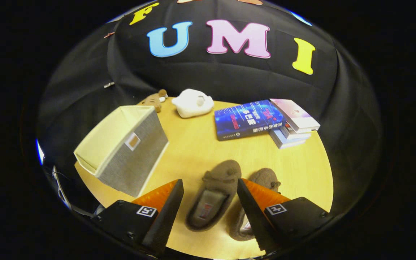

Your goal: Open the storage box then place both shoes into the box .Put the left shoe in first, then the right shoe, with the right side of both shoes facing outward in a uniform manner.

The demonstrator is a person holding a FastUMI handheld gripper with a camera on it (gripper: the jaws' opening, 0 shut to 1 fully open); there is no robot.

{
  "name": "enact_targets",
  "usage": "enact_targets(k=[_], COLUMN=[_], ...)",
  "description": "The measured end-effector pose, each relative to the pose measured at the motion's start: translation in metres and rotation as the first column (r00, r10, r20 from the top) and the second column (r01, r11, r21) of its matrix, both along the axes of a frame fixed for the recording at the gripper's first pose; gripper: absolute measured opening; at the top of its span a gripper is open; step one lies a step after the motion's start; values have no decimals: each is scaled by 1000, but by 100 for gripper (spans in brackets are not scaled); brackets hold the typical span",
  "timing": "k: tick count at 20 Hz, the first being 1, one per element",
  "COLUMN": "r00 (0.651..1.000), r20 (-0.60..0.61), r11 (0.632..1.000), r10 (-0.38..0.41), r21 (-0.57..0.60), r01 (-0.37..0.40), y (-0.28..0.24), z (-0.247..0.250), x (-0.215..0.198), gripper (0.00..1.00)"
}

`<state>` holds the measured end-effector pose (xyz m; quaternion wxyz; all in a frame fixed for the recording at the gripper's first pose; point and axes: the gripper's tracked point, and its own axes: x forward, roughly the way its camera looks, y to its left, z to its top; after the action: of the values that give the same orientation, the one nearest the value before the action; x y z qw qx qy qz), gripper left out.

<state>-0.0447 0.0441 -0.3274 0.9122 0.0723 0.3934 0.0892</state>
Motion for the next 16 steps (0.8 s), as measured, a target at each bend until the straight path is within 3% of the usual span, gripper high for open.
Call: enact_targets(k=[3, 9, 11, 14, 15, 16], r00=[999, 990, 983, 973, 969, 968], r20=[-52, -136, -174, -204, -209, -202], r11=[999, 996, 994, 992, 989, 988], r10=[-7, -31, -60, -110, -131, -147], r21=[-46, -89, -101, -91, -96, -83], r01=[4, 19, 42, 93, 113, 133], y=[-9, -13, -15, -18, -22, -22], z=[-37, -87, -102, -115, -118, -116], x=[-1, 9, 11, 18, 18, 20], gripper=[90, 73, 61, 29, 25, 10])
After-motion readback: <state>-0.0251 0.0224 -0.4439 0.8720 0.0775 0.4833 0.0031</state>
